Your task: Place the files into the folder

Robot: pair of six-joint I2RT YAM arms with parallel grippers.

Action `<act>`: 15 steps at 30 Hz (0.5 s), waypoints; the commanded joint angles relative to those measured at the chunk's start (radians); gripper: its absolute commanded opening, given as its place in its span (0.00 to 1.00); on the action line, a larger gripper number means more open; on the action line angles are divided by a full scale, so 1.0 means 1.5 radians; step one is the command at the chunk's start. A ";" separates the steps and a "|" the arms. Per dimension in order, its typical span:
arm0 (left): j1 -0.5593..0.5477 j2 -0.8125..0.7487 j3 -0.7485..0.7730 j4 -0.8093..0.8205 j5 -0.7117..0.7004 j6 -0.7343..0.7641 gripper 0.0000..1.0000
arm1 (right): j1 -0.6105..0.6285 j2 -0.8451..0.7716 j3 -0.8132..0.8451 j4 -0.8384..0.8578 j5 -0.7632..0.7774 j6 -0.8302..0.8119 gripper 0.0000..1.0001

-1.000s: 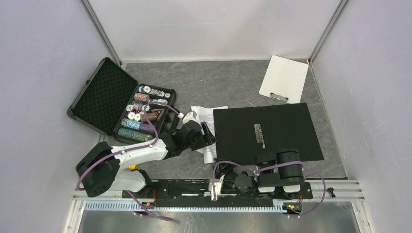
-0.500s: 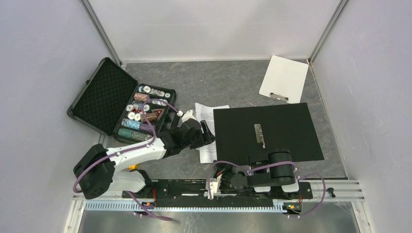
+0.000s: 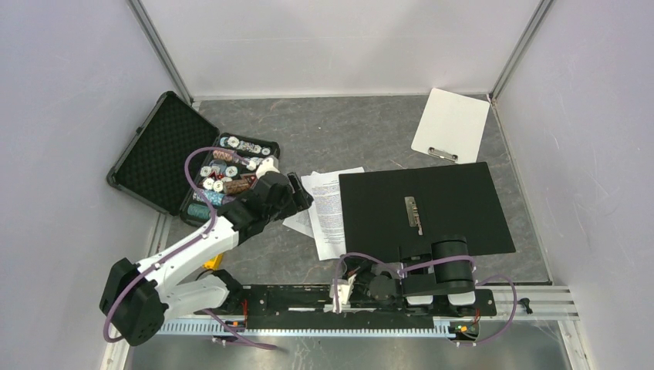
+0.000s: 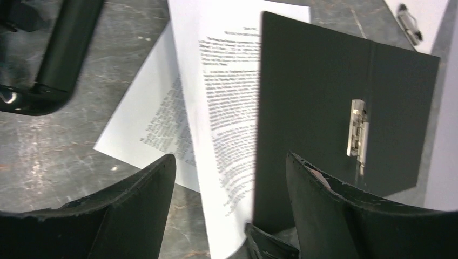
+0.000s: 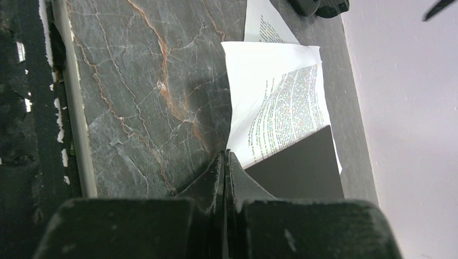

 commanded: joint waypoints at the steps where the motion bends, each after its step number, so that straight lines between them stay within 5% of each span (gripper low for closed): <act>1: 0.027 0.016 -0.055 0.088 0.060 0.036 0.80 | -0.004 -0.018 -0.013 0.313 0.008 0.030 0.00; 15: 0.031 0.153 -0.113 0.284 0.093 -0.014 0.76 | -0.004 -0.026 -0.007 0.313 0.012 0.066 0.00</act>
